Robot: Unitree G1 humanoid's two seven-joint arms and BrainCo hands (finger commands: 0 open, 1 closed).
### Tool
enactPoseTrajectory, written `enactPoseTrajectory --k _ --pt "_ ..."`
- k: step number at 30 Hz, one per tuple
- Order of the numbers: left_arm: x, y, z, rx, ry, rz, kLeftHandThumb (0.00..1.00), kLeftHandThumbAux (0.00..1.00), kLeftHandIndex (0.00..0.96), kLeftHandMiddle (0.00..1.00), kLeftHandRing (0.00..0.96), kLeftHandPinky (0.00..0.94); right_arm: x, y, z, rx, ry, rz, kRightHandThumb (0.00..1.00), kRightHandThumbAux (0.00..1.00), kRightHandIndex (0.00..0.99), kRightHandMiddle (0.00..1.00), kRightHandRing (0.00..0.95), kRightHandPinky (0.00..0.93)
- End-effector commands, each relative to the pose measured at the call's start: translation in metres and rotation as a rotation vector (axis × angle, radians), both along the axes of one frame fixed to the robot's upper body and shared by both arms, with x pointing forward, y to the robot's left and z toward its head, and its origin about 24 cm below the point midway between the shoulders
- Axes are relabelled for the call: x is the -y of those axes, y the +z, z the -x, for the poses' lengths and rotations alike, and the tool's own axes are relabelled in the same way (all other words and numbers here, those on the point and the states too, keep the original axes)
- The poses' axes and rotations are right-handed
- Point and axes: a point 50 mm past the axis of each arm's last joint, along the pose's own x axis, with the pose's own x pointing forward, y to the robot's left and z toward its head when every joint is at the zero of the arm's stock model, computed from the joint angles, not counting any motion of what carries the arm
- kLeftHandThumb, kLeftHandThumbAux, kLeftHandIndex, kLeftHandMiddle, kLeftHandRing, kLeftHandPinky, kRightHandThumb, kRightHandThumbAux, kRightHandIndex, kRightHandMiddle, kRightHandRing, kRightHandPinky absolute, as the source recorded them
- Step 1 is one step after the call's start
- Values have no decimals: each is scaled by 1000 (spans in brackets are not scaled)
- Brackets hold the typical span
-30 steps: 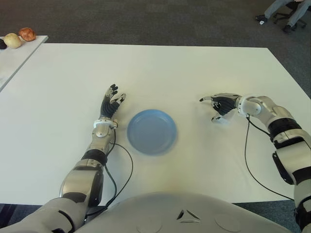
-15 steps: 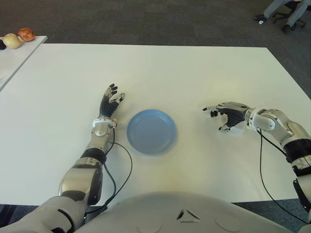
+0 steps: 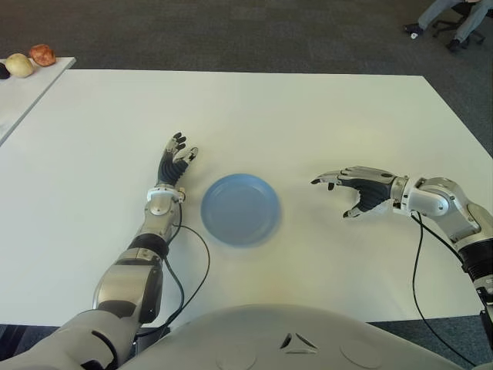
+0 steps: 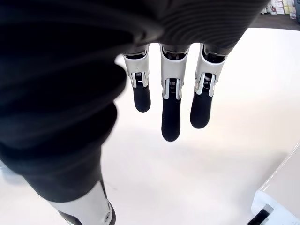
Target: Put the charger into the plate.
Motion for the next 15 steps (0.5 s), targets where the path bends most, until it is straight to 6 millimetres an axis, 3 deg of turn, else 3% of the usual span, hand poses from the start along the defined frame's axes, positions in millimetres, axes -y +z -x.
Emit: enactPoseTrajectory --k 1,15 --pt "-1 -42 37 -245 20 18 0 552 66 127 120 109 3 -3 2 -25 -38 -28 154 887 0 96 206 259" --pt "-2 -42 38 -243 10 19 0 545 70 132 126 124 6 -6 3 57 -76 -157 195 855 0 48 120 199"
